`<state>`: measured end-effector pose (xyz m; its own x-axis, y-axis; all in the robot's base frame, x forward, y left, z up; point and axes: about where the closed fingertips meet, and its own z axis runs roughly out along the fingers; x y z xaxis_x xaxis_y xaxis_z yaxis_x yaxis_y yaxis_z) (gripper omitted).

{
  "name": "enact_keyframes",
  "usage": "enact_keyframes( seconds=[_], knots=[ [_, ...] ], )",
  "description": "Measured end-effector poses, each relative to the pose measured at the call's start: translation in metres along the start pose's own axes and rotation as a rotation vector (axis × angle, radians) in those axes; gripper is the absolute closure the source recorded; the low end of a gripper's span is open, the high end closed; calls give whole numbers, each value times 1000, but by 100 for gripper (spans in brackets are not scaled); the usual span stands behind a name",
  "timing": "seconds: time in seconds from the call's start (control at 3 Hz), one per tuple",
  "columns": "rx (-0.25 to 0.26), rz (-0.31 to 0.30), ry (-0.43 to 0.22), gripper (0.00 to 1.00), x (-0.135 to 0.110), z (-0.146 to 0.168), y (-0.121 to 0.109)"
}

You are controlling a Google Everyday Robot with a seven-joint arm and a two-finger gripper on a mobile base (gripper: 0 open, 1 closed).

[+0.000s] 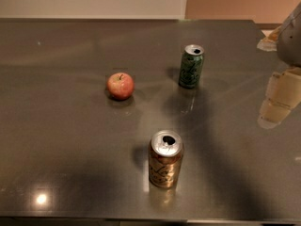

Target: Move orange can near green can

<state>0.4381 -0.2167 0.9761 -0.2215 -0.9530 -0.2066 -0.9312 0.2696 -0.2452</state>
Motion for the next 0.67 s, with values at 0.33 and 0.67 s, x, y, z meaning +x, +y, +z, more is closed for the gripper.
enact_keyframes(
  seconds=[0.33,0.67],
  knots=[
    [1,0,-2,0,0,0,0],
    [-12,1,-26,0,-2,-1,-1]
  ],
)
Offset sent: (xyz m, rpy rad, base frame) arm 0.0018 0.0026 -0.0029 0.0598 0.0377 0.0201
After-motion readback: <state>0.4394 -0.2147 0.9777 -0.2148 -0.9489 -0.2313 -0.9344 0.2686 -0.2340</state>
